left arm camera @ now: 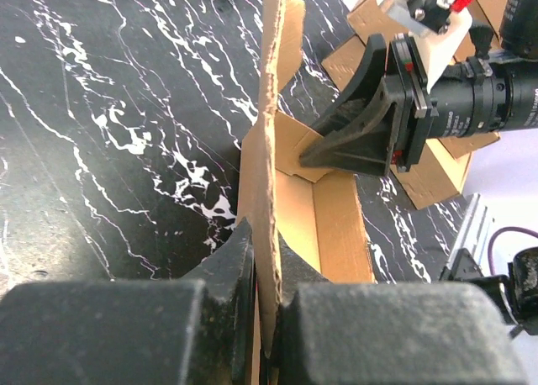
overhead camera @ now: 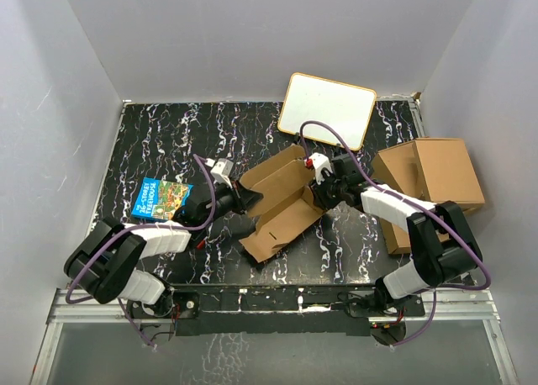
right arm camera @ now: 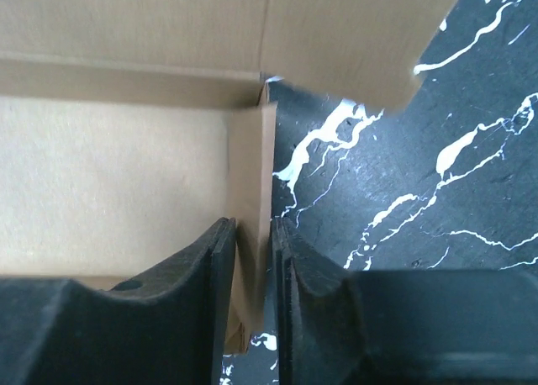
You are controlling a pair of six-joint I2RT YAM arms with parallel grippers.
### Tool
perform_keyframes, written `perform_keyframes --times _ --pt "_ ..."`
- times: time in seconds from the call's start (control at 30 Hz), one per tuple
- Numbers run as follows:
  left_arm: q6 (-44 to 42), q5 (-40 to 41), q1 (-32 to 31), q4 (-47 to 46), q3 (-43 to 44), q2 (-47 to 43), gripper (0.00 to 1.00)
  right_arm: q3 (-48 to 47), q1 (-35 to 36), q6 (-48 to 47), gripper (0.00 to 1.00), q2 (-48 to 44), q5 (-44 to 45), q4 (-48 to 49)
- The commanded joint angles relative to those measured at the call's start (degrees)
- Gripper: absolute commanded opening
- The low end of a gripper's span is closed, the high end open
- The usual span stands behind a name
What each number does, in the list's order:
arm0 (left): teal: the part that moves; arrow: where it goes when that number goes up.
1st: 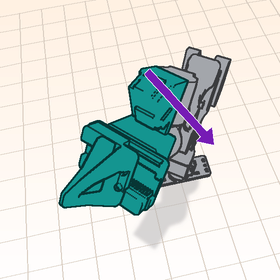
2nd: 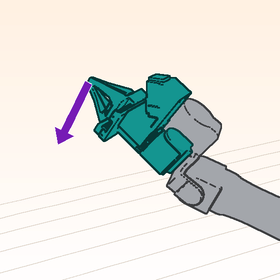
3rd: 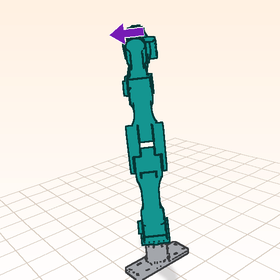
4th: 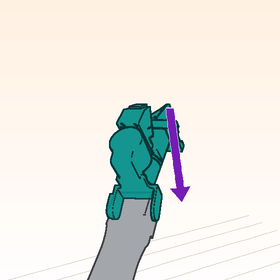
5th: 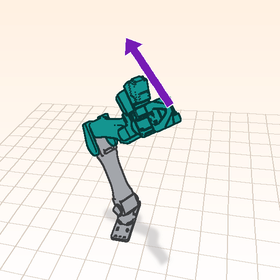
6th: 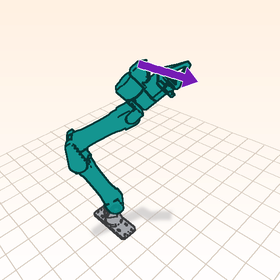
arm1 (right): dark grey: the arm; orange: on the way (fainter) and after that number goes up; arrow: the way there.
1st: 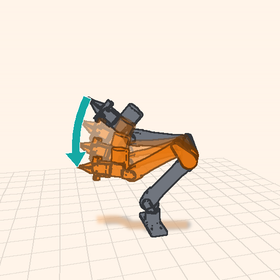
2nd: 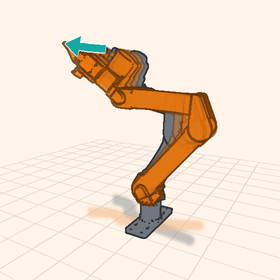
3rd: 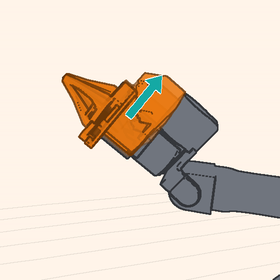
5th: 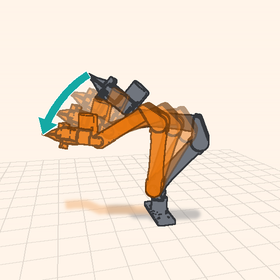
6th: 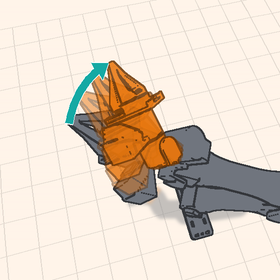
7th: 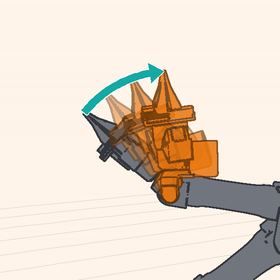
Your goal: Fold the paper box
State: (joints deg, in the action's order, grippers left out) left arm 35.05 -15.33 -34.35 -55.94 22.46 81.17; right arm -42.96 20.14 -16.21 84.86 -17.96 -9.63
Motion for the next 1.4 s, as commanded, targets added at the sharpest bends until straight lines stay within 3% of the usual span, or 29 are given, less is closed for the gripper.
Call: perform_keyframes --times 0.0,0.3,0.47,0.8,1.0,1.2,1.37 --pt "-4.2 3.7 -0.3 0.6 -0.6 -4.3 0.0 -1.3 0.1 -2.9 0.31 0.3 -0.6 -1.1" --pt "-5.4 0.9 -0.5 0.1 0.3 -3.4 0.0 -2.6 1.7 -2.6 0.32 2.3 1.7 0.6" --pt "-5.5 -1.1 -0.5 0.4 0.9 -3.0 0.0 -4.1 2.7 -2.2 0.37 3.6 2.7 2.0" --pt "-5.9 -2.1 -0.5 1.9 1.3 -3.4 0.0 -6.0 2.7 -1.1 0.37 5.9 2.0 2.9" --pt "-6.0 -2.2 -0.5 2.5 1.4 -3.7 0.0 -6.7 2.8 -1.0 0.32 7.4 2.4 3.0" --pt "-6.6 -2.2 -0.6 3.1 1.6 -4.5 0.0 -6.3 3.5 -1.4 0.08 7.7 9.0 3.9" --pt "-7.1 -2.1 -0.7 4.1 1.9 -5.2 0.0 -6.0 4.6 -2.2 0.08 8.3 13.8 4.2"
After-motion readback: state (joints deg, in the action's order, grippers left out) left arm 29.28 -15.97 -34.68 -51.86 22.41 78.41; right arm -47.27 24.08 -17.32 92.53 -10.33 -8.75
